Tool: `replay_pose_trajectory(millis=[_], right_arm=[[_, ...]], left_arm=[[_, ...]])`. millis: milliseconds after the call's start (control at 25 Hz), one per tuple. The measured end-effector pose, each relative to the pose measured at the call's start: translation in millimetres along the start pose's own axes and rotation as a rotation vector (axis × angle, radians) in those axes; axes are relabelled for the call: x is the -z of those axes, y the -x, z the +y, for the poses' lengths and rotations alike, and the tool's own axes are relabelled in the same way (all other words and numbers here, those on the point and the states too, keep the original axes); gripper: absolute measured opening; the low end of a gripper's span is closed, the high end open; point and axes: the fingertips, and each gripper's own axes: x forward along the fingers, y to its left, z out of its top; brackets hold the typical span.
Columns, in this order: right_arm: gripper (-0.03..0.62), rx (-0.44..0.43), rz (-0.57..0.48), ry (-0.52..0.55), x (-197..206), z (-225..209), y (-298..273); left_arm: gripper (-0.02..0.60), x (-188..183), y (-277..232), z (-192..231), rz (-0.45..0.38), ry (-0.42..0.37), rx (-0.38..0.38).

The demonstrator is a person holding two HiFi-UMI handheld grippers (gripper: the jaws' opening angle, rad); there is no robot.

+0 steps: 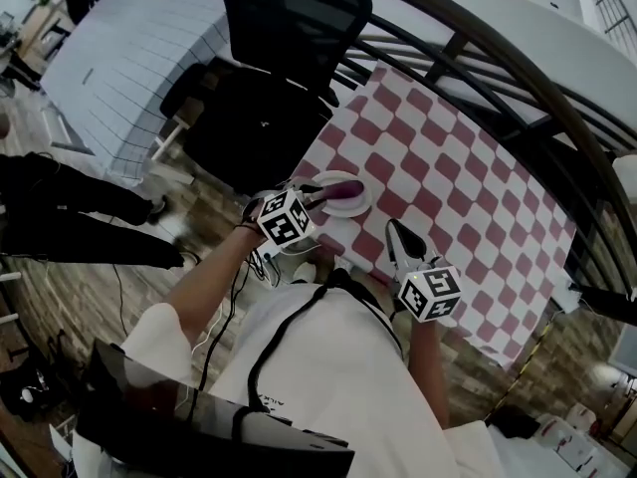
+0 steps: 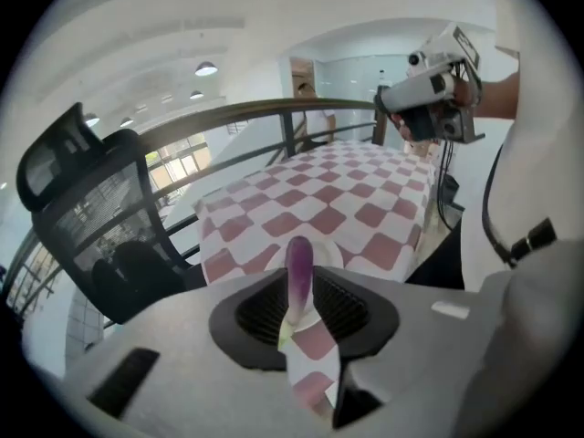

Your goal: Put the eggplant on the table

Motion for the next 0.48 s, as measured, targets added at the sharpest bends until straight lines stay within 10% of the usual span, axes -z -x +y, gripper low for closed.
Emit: replay_pose_trajectory(millis=[480], right_arm=[[0.006,-0.048,-0.079,0.060,-24.4,26.6,8.6]], left_arm=[[0.021,-47.2,92.4,-11.9,-0.311,0.275,-0.119]])
